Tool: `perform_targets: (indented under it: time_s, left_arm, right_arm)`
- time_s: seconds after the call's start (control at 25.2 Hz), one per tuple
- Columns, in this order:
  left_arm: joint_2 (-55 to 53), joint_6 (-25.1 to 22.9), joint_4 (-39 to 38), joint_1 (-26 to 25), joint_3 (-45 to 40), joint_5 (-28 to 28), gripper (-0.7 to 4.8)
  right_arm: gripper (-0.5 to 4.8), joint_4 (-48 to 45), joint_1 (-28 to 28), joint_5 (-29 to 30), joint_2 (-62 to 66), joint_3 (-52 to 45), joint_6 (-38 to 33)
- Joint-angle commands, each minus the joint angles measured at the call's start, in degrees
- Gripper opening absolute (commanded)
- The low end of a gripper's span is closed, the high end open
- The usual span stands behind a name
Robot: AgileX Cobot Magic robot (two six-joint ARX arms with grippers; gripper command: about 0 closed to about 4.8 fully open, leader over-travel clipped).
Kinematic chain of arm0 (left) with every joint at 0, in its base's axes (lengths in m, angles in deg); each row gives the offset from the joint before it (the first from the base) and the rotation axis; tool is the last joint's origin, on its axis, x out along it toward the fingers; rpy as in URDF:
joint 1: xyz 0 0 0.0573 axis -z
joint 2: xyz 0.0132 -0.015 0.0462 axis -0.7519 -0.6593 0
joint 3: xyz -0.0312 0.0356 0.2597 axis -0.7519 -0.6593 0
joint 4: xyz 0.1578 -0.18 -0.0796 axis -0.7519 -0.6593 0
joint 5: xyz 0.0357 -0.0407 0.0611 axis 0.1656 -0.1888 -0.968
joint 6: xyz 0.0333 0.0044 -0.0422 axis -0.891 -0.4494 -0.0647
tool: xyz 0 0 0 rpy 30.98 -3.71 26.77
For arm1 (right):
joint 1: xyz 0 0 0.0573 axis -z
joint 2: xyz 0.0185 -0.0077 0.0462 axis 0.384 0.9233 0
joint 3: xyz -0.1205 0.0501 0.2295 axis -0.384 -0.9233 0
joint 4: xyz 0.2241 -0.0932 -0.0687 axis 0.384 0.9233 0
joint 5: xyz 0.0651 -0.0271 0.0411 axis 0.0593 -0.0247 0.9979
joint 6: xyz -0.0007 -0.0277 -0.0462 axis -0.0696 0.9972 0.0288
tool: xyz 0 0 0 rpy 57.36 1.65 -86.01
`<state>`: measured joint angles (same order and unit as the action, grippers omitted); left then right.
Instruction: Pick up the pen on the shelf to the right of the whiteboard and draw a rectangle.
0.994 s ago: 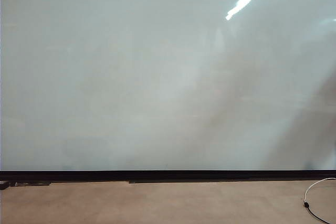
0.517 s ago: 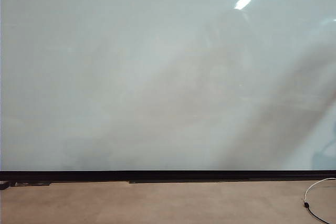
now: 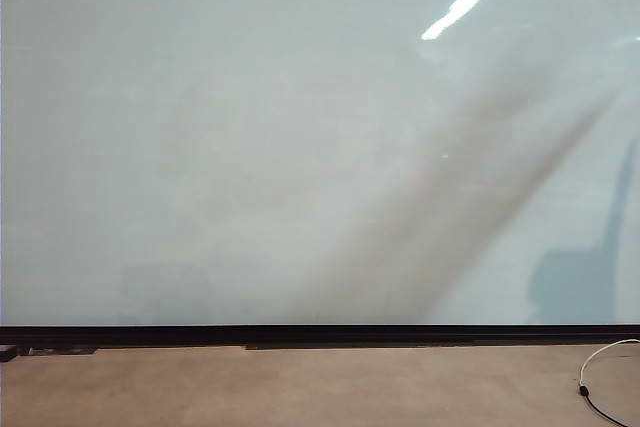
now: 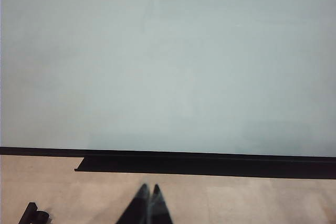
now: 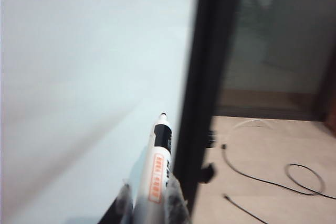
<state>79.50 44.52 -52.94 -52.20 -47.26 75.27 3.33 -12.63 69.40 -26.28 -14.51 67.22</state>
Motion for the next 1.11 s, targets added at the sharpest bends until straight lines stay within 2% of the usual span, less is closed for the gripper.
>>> perform_targets:
  time_s: [0.04, 0.48, 0.64, 0.87, 1.11]
  left_arm:
    - [0.0, 0.0, 0.7, -0.1, 0.1, 0.0, -0.05]
    - [0.0, 0.0, 0.7, -0.1, 0.1, 0.0, -0.04]
    - [0.0, 0.0, 0.7, -0.1, 0.1, 0.0, -0.04]
    - [0.0, -0.1, 0.7, 0.0, 0.1, 0.0, -0.04]
    - [0.0, 0.0, 0.7, 0.0, 0.1, 0.0, -0.05]
  right_arm:
    - [-0.05, 0.7, -3.7, -1.3, -0.1, 0.1, 1.2]
    - [-0.05, 3.7, -18.9, -7.6, 0.3, 0.1, 6.8]
    - [-0.05, 4.6, -22.8, -7.5, 1.4, 0.1, 8.4]
    - [-0.05, 0.1, -33.3, -7.4, 12.5, 0.3, 13.4]
    - [-0.05, -4.5, -36.4, -6.9, 22.2, 2.0, 14.9]
